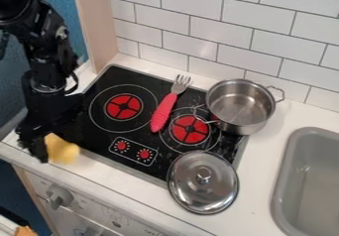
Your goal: Remove the banana inside the pot and put it at the left side of the burner
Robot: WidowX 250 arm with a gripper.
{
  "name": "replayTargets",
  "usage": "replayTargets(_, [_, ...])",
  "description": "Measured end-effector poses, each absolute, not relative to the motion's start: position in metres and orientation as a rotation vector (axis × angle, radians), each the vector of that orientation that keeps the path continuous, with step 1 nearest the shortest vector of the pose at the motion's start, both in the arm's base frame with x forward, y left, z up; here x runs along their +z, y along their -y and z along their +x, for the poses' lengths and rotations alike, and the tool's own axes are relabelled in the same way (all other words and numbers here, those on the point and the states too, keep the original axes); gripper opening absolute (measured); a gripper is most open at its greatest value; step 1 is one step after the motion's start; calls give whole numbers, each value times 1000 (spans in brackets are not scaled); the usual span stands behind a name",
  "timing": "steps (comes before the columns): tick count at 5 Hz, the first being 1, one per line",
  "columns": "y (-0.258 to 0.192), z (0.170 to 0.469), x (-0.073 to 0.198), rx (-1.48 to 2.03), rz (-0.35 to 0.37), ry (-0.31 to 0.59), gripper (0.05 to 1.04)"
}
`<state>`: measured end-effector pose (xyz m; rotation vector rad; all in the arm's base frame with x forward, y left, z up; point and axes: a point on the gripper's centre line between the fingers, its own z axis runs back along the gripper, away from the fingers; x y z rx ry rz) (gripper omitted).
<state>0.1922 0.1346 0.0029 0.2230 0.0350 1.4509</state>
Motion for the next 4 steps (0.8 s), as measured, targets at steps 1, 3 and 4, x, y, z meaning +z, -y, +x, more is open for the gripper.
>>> replayTargets(1, [-130,196,18,1439,212,-17,1003])
replayTargets(3, [-115,219,60,1381,261,30,999])
replayTargets(4, [-104,246,80,1233,238,68,999])
